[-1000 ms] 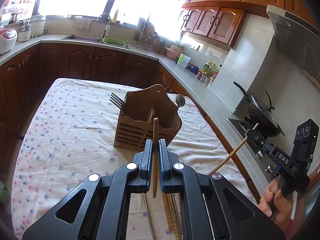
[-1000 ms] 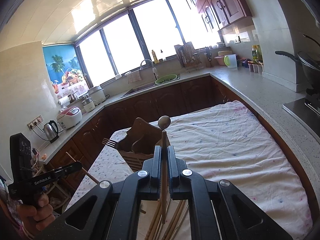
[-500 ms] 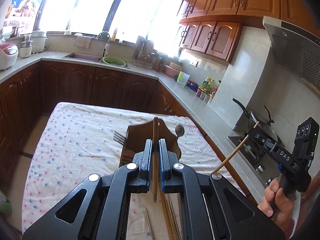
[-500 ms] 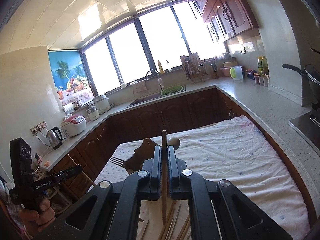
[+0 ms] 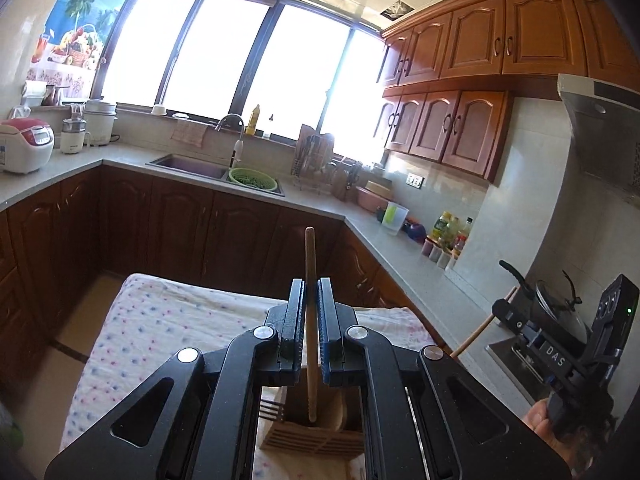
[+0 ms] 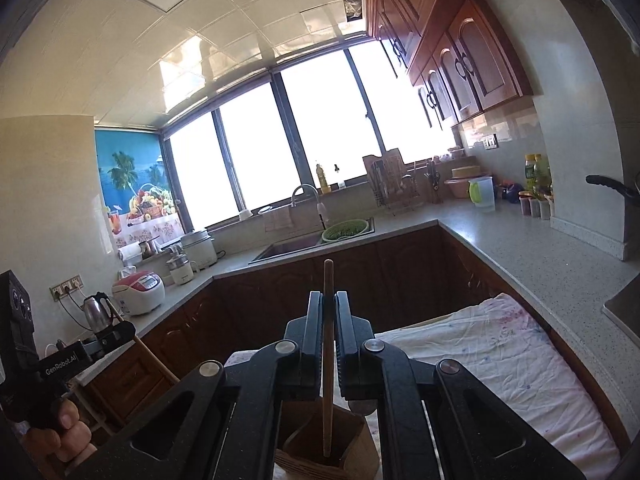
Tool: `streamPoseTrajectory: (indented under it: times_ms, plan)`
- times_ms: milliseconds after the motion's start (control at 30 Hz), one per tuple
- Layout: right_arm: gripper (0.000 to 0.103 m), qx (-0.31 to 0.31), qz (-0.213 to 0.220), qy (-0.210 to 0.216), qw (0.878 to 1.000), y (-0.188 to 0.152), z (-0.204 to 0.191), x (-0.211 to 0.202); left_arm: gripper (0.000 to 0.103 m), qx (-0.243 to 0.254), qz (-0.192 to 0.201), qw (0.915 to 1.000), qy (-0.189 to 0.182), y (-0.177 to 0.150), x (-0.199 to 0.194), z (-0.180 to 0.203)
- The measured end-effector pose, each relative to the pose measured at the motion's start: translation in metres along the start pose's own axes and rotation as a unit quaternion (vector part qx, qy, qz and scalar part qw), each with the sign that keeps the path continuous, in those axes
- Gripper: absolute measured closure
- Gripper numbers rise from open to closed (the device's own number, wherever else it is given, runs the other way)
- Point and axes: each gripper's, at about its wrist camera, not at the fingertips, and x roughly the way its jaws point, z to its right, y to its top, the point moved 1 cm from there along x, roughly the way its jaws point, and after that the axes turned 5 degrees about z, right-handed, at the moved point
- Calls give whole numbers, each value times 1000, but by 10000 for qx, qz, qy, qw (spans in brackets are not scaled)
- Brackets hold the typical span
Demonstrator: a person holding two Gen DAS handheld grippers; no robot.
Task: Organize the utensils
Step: 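Carry the chopsticks upright into the holder and open both tools, then withdraw both tools from the holder back to the remaining chopsticks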
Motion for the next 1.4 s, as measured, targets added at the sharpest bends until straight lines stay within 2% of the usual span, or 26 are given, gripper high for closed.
streamPoseTrajectory:
  times_ms: [200,400,500,900,967,1000,1033,1100,1167,1267,1367,1400]
  plan:
    - [98,-28,-241,-171,9996,-39,7,24,98,-202,-322,9990,243,-37,43,-20]
    - [98,-9,-546,-261,9982,-66,14,37,96,-157,-778,9965,263,-74,64,-23]
    - [97,-45,-533,-309,9981,-68,18,36,96,16,-675,9971,347,-77,62,-15]
    - [97,168,-697,-280,9970,-65,25,41,96,44,-857,9957,347,-71,64,-15]
    - [92,210,-735,-262,9967,-65,26,41,91,20,-906,9954,320,-71,64,-15]
    - [92,246,-743,-247,9966,-64,28,41,83,5,-918,9953,316,-70,63,-15]
    - [90,287,-750,-235,9965,-64,28,41,70,-2,-913,9952,342,-70,62,-15]
    - [79,368,-727,-194,9965,-61,31,38,57,-31,-852,9957,363,-69,56,-16]
    - [44,449,-625,-134,9969,-59,32,31,50,-54,-828,9958,379,-68,51,-17]
    - [29,502,-461,-108,9976,-53,32,19,45,-100,-749,9963,398,-67,39,-19]
    - [15,577,-376,-22,9976,-49,33,8,32,-162,-684,9966,434,-68,24,-22]
    - [13,584,-344,-11,9977,-49,32,4,28,-194,-656,9967,442,-69,18,-23]
